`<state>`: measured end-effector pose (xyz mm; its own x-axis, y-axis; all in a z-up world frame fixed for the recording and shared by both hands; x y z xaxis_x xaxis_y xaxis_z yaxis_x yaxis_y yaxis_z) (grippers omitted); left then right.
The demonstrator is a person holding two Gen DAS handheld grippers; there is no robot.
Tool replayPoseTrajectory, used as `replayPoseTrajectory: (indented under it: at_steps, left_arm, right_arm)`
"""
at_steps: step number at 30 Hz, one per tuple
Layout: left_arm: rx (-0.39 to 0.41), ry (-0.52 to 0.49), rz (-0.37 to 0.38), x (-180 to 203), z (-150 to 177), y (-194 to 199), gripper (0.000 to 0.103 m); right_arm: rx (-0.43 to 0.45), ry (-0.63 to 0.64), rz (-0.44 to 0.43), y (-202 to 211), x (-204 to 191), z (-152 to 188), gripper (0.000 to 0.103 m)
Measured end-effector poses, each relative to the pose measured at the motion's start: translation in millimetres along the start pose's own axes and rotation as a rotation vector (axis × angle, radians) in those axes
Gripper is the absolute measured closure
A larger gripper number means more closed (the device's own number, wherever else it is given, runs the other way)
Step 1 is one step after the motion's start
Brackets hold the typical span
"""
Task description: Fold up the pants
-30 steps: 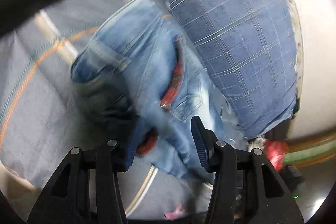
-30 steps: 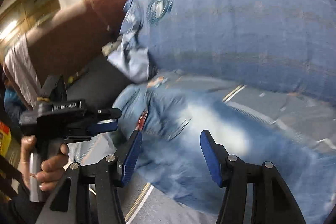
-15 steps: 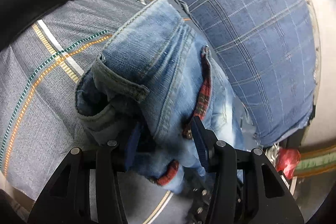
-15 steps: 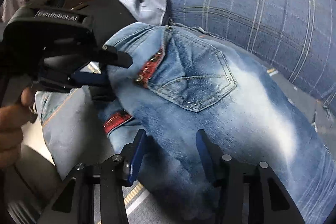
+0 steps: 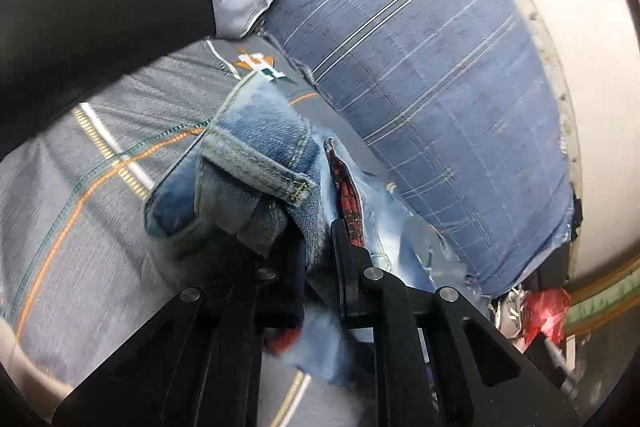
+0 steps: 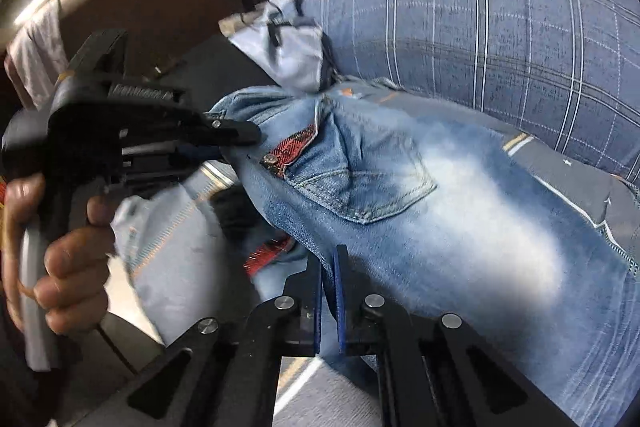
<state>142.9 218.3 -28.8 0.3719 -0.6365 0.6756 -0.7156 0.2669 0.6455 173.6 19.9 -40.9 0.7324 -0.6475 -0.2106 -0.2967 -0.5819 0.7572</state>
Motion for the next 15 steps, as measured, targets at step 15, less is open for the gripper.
replayPoseTrajectory:
  at_steps: [15]
  left_arm:
    - [-0.11,-0.019,-0.172,-26,29,-6,0.08]
  right_arm:
    - [-0.147,-0.141,-0.148,-21,4,41,0.089]
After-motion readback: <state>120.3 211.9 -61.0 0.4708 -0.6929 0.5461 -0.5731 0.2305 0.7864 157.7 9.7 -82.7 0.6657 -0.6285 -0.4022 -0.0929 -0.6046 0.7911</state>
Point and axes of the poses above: each gripper's, at about its wrist camera, not at the fingertips, and y roughly against the way its jaws point, x to its right, z to its underside, the point moved 4 cm from there along -y, roughly the way its jaws point, and after that the axes turned 3 degrees about -x, right-handed, at the moved point
